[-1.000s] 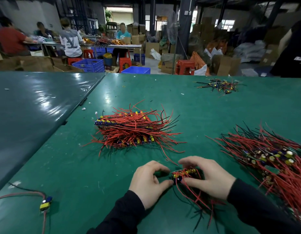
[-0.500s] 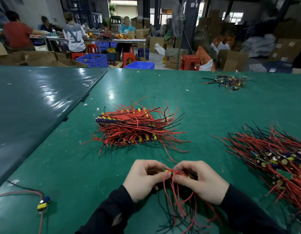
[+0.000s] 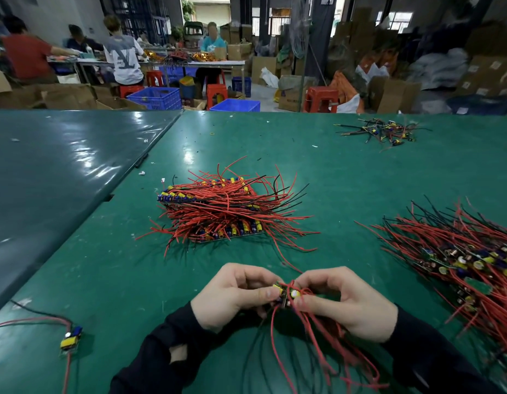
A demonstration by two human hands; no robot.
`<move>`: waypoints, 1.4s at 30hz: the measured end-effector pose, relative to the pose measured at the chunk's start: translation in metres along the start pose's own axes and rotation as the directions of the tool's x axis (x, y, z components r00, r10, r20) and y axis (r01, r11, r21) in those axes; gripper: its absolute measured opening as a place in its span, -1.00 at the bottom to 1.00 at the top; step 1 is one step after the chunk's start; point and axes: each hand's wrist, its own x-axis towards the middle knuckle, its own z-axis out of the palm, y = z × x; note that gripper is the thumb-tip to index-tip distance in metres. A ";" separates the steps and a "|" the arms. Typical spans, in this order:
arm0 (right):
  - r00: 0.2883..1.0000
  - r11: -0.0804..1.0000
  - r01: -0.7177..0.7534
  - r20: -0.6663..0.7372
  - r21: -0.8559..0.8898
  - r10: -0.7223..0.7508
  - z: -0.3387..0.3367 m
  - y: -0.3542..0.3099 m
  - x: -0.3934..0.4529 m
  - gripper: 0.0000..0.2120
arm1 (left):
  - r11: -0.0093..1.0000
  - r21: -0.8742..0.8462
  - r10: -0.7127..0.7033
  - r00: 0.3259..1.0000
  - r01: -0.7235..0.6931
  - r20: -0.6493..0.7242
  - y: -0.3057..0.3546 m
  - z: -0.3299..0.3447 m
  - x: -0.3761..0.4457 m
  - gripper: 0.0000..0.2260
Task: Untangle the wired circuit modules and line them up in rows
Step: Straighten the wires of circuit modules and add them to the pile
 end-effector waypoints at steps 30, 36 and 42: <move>0.826 0.995 0.094 -0.561 0.046 -0.052 -0.026 -0.012 -0.007 -0.78 | 0.959 -0.019 0.268 0.928 -0.283 -0.260 0.027 -0.009 -0.007 -0.80; 0.976 0.856 -0.132 -0.088 0.499 0.201 0.011 -0.017 -0.002 -0.73 | 0.930 0.179 0.354 0.912 -0.321 -0.207 0.017 0.015 -0.005 -0.94; 0.968 0.799 -0.083 -0.141 0.596 0.206 0.028 -0.017 -0.001 -0.77 | 0.757 0.525 0.530 0.836 -0.388 -0.146 0.013 0.023 -0.005 -0.88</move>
